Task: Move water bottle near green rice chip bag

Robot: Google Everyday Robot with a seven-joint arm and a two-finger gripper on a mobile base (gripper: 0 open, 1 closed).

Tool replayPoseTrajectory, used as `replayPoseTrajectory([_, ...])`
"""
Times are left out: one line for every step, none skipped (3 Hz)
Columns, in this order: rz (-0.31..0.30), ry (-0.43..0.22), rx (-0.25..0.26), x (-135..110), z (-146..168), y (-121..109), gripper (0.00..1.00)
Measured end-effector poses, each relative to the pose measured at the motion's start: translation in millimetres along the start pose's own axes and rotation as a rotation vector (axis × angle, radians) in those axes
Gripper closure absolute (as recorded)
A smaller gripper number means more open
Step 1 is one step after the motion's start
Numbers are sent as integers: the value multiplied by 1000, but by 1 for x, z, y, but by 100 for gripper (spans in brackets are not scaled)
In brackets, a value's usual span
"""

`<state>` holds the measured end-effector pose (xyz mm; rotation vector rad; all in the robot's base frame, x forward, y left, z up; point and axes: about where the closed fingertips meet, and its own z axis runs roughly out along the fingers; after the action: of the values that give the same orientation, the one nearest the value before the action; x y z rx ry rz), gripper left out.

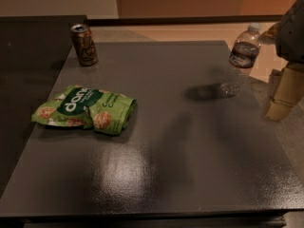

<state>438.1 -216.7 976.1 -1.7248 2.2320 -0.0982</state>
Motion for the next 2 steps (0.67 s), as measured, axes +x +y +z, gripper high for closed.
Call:
replayPoseTrajectory([7, 2, 5, 3, 7, -12, 0])
replayPoseTrajectory([39, -6, 29, 14, 13, -33, 0])
